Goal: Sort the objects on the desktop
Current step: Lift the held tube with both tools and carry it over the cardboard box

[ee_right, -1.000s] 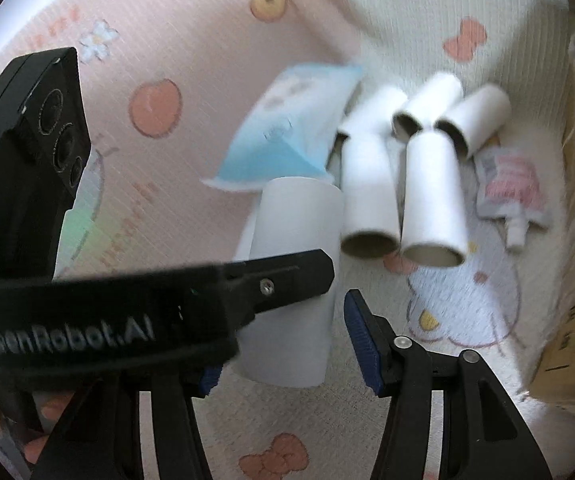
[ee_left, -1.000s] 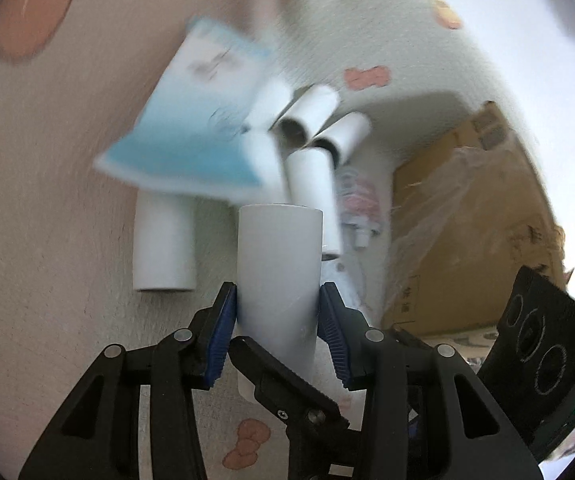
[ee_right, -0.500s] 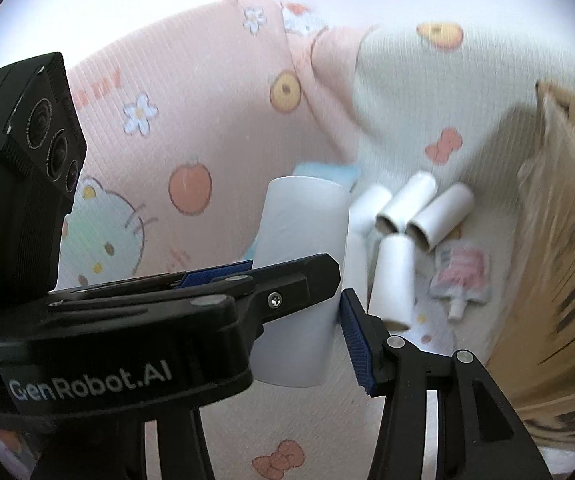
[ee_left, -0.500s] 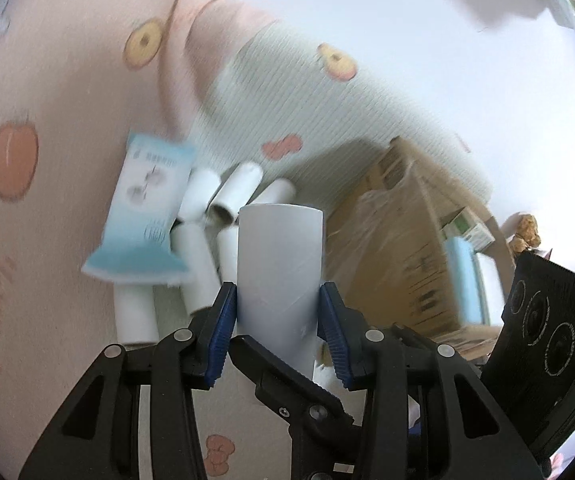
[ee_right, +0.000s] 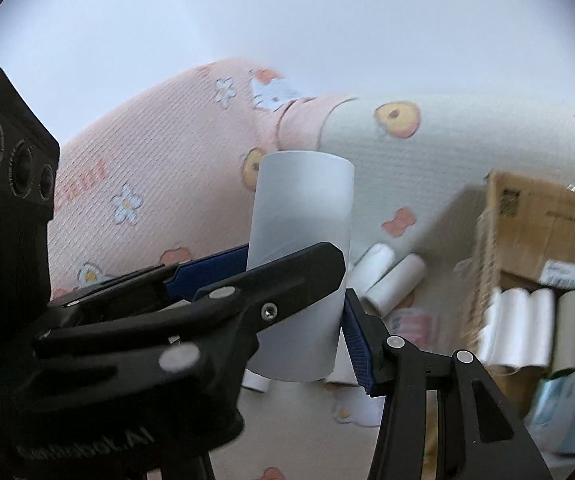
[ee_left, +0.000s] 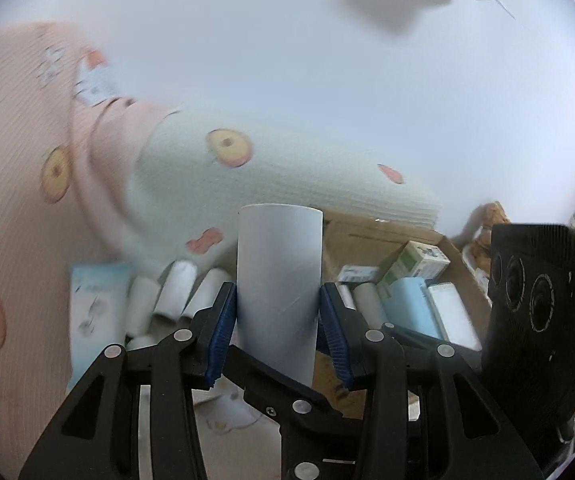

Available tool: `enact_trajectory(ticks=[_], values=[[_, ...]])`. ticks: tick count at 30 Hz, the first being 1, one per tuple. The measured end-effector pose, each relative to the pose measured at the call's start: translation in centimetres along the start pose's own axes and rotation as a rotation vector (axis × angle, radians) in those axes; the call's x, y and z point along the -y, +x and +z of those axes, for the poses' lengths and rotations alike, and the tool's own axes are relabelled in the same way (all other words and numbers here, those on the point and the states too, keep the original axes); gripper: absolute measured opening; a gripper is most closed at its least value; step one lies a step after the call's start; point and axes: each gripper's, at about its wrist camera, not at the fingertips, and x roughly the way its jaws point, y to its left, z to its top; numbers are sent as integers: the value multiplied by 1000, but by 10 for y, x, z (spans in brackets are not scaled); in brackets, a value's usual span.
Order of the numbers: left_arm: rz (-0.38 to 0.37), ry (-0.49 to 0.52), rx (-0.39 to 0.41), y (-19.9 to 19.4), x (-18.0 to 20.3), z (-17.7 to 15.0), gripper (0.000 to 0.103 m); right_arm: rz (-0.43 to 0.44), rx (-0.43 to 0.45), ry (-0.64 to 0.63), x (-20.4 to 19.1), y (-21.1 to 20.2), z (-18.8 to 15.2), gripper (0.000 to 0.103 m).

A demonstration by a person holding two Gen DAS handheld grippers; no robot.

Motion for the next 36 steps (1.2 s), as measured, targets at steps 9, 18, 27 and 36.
enact_trajectory(ticks=[9,18,27,36], values=[[-172,-13,-61,32,13,22,46,-63,-63,87,39,-13,23,47],[-236,67,-115,70,48,43,46,-79,-88,205,89,-34,39,47],[-287,58,-259,115,71,54,46,-112,-167,218,135,-42,40,46],[-234,92,-424,172,94,50,46,-172,-268,238,183,-46,33,46]])
